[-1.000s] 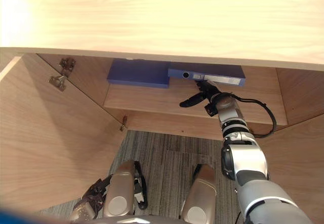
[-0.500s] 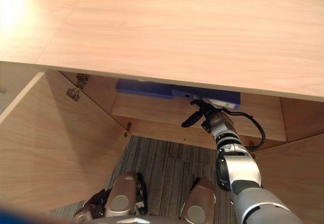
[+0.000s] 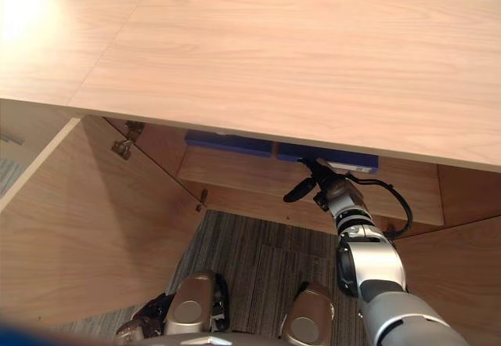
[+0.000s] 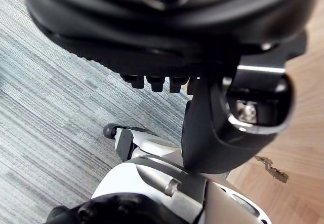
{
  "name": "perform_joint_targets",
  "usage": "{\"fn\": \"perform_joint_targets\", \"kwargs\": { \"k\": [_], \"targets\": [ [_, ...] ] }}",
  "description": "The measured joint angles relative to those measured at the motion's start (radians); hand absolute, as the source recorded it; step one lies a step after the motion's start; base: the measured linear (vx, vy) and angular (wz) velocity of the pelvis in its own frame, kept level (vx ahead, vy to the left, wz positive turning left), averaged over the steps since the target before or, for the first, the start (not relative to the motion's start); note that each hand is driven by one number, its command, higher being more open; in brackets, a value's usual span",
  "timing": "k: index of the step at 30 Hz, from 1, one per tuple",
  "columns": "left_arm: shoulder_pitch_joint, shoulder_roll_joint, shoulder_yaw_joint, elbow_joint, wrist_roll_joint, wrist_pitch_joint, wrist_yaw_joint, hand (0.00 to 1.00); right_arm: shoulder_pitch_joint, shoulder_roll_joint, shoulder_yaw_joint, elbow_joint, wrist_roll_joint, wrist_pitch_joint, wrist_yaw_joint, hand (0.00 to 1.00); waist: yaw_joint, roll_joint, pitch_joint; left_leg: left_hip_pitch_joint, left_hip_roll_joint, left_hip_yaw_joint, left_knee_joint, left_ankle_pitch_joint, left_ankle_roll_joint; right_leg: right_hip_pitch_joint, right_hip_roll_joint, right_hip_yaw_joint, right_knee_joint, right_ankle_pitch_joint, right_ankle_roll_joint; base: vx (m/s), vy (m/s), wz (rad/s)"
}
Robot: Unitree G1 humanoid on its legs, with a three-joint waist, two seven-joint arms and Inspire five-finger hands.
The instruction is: Walk over to the cabinet, pick up the folder, carry it to the office cabinet, place the folder inside the office cabinet, then close the office cabinet door
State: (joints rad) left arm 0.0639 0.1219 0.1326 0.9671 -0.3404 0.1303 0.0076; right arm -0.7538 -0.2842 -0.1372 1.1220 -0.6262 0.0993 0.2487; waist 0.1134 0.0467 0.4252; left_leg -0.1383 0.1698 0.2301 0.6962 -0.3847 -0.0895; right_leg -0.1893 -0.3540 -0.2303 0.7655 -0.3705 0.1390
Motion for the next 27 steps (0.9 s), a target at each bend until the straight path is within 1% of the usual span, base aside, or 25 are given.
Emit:
{"fn": "perform_joint_targets", "kwargs": {
  "k": [5,7,8,9,10,11,12,13,14,15,17,18,20,21,22,23,24,25,26,27],
  "targets": [
    [0.000,-0.003,0.000,0.000,0.000,-0.007,0.000,1.00,0.027,0.009,0.000,-0.029,0.001,0.001,-0.032,1.00,0.000,0.003,0.001,0.000,0.001,0.001,-0.031,0.024,-0.003,-0.002,0.007,-0.006,-0.022,0.018,-0.008,-0.05,-0.005,0.00],
    [0.000,-0.003,0.000,0.000,0.001,-0.013,0.000,1.00,0.028,0.015,0.001,-0.029,0.002,0.004,-0.045,1.00,0.000,0.003,0.001,0.005,0.000,0.006,-0.073,0.050,-0.003,-0.001,0.020,-0.007,-0.063,0.044,-0.012,-0.05,0.007,-0.06],
    [-0.001,-0.002,0.000,0.000,0.002,-0.013,0.001,1.00,0.028,0.019,0.002,-0.029,0.003,0.005,-0.055,1.00,0.000,0.003,0.001,0.010,0.000,0.010,-0.103,0.069,-0.001,0.001,0.030,-0.008,-0.093,0.064,-0.015,-0.05,0.006,-0.16],
    [-0.003,-0.001,0.000,0.000,0.012,-0.013,0.003,1.00,0.028,0.025,0.009,-0.033,0.003,0.005,-0.069,1.00,0.000,0.003,0.000,0.016,0.000,0.019,-0.166,0.108,-0.003,0.002,0.051,-0.009,-0.157,0.105,-0.023,-0.04,0.002,-0.16],
    [-0.004,0.000,0.001,0.000,0.020,-0.014,0.004,1.00,0.028,0.026,0.019,-0.038,0.004,0.005,-0.075,1.00,-0.001,0.003,0.000,0.019,0.000,0.024,-0.193,0.125,-0.002,0.004,0.059,-0.010,-0.184,0.120,-0.026,-0.03,-0.003,-0.16],
    [-0.005,0.001,0.002,0.000,0.029,-0.014,0.006,1.00,0.031,0.027,0.047,-0.050,0.005,0.005,-0.088,1.00,-0.005,0.004,0.000,0.027,-0.001,0.028,-0.246,0.158,-0.003,0.012,0.075,-0.017,-0.242,0.155,-0.031,-0.02,-0.004,-0.07],
    [-0.004,0.000,0.004,0.000,0.034,-0.014,0.008,1.00,0.038,0.029,0.055,-0.057,0.005,0.005,-0.094,1.00,-0.008,0.004,0.000,0.034,-0.002,0.029,-0.272,0.174,-0.004,0.022,0.082,-0.022,-0.271,0.172,-0.033,-0.01,-0.012,-0.05],
    [-0.002,0.000,0.008,0.000,0.038,-0.016,0.009,1.00,0.062,0.030,0.081,-0.073,0.005,0.005,-0.107,1.00,-0.010,0.005,-0.003,0.052,-0.002,0.030,-0.320,0.200,-0.006,0.044,0.098,-0.031,-0.326,0.201,-0.037,0.00,0.000,0.00],
    [0.000,-0.001,0.012,0.000,0.041,-0.020,0.010,1.00,0.094,0.033,0.100,-0.099,0.005,0.005,-0.116,1.00,-0.014,0.005,-0.008,0.066,-0.001,0.029,-0.359,0.220,-0.006,0.066,0.113,-0.039,-0.379,0.227,-0.039,0.00,0.000,0.00],
    [0.001,-0.001,0.014,0.000,0.047,-0.021,0.011,1.00,0.112,0.034,0.113,-0.108,0.004,0.006,-0.122,1.00,-0.015,0.003,-0.014,0.070,-0.001,0.030,-0.375,0.229,-0.007,0.073,0.119,-0.041,-0.402,0.240,-0.038,0.00,0.000,0.00],
    [0.005,-0.001,0.036,-0.001,0.077,-0.023,0.013,1.00,0.179,0.035,0.167,-0.142,0.000,0.007,-0.130,1.00,-0.023,-0.002,-0.050,0.073,0.000,0.033,-0.421,0.252,-0.007,0.100,0.146,-0.049,-0.504,0.293,-0.040,0.03,0.012,-0.05],
    [0.005,-0.001,0.043,-0.001,0.079,-0.025,0.014,1.00,0.195,0.035,0.180,-0.151,-0.001,0.006,-0.131,1.00,-0.026,-0.003,-0.057,0.073,0.001,0.033,-0.423,0.252,-0.007,0.109,0.153,-0.050,-0.525,0.305,-0.040,0.03,0.023,-0.07],
    [0.003,0.005,0.053,-0.006,0.102,-0.043,0.015,1.00,0.245,0.035,0.232,-0.168,-0.002,0.006,-0.128,1.00,-0.040,-0.017,-0.080,0.066,0.008,0.033,-0.410,0.250,-0.008,0.132,0.174,-0.048,-0.592,0.341,-0.040,0.01,0.014,-0.11],
    [0.003,0.007,0.057,-0.010,0.112,-0.044,0.015,1.00,0.255,0.036,0.246,-0.169,-0.002,0.005,-0.127,1.00,-0.041,-0.022,-0.085,0.062,0.011,0.033,-0.397,0.245,-0.007,0.134,0.179,-0.042,-0.603,0.349,-0.041,-0.01,0.013,-0.24],
    [0.002,0.007,0.072,-0.023,0.120,-0.045,0.014,1.00,0.268,0.035,0.265,-0.169,-0.001,0.004,-0.121,1.00,-0.041,-0.023,-0.089,0.050,0.026,0.026,-0.348,0.220,-0.008,0.139,0.193,-0.028,-0.615,0.357,-0.042,-0.03,0.027,-0.51],
    [0.003,0.003,0.088,-0.027,0.127,-0.051,0.013,1.00,0.271,0.034,0.289,-0.160,0.000,0.008,-0.100,1.00,-0.035,-0.023,-0.089,0.037,0.041,-0.004,-0.278,0.191,-0.008,0.138,0.209,0.004,-0.613,0.362,-0.044,-0.04,0.033,-0.65],
    [0.005,-0.001,0.092,-0.027,0.133,-0.057,0.013,1.00,0.274,0.033,0.300,-0.154,0.001,0.007,-0.094,1.00,-0.034,-0.022,-0.089,0.031,0.043,-0.035,-0.244,0.179,-0.005,0.138,0.216,0.023,-0.612,0.366,-0.044,-0.06,0.064,-0.91],
    [0.008,-0.014,0.103,-0.031,0.138,-0.068,0.012,1.00,0.280,0.025,0.332,-0.145,0.001,0.006,-0.082,1.00,-0.032,-0.016,-0.095,0.020,0.037,-0.119,-0.188,0.150,-0.004,0.133,0.231,0.066,-0.612,0.377,-0.042,-0.07,0.128,-1.10],
    [0.010,-0.028,0.107,-0.031,0.143,-0.070,0.007,1.00,0.285,0.008,0.368,-0.142,0.001,0.006,-0.071,1.00,-0.028,-0.003,-0.109,0.016,0.022,-0.217,-0.163,0.104,-0.009,0.114,0.248,0.114,-0.614,0.393,-0.039,-0.08,0.171,-1.18],
    [0.012,-0.037,0.107,-0.030,0.146,-0.071,0.006,1.00,0.286,0.000,0.380,-0.142,0.001,0.006,-0.066,1.00,-0.028,0.004,-0.119,0.018,0.011,-0.268,-0.167,0.077,-0.012,0.098,0.256,0.139,-0.615,0.402,-0.033,-0.12,0.260,-1.32]
  ]
}}
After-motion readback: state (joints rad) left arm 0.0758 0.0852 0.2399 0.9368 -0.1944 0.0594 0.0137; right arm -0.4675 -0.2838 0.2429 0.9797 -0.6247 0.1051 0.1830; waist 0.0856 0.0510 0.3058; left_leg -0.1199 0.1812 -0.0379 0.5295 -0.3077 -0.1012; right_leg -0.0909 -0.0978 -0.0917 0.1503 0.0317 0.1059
